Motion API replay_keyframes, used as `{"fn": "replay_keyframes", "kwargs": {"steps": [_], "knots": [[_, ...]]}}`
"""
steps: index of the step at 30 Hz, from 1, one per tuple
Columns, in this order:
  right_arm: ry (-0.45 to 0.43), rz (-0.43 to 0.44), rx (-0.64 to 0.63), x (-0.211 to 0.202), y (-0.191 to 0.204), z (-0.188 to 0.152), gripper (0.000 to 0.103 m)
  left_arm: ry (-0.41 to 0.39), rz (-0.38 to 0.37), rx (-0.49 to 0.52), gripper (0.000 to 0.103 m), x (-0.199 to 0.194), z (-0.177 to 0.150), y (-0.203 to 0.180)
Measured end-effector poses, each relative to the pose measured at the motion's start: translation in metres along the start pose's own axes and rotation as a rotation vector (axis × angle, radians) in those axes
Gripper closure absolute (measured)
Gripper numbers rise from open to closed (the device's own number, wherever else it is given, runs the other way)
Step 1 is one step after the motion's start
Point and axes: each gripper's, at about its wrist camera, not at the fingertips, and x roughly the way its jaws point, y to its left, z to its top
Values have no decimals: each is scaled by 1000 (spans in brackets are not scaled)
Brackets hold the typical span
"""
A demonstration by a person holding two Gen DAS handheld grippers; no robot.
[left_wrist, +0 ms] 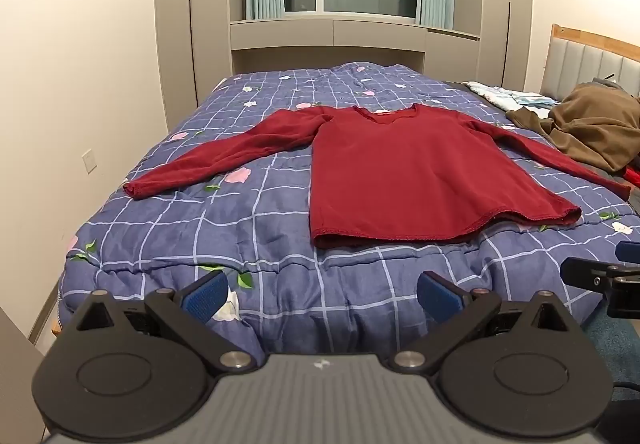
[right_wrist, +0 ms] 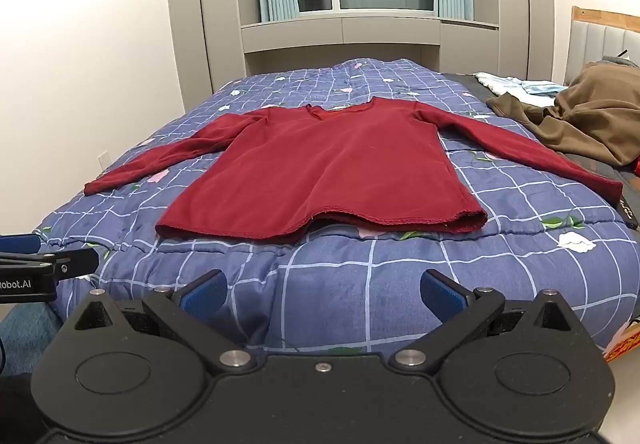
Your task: Fold small clothes
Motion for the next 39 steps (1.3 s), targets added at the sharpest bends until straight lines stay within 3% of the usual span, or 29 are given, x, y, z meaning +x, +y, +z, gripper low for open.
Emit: {"fn": "replay_keyframes", "kwargs": {"steps": [39], "knots": [[0,-3,-9,0,3,-1,0,3,3,-1,0,0,1,-3]]}}
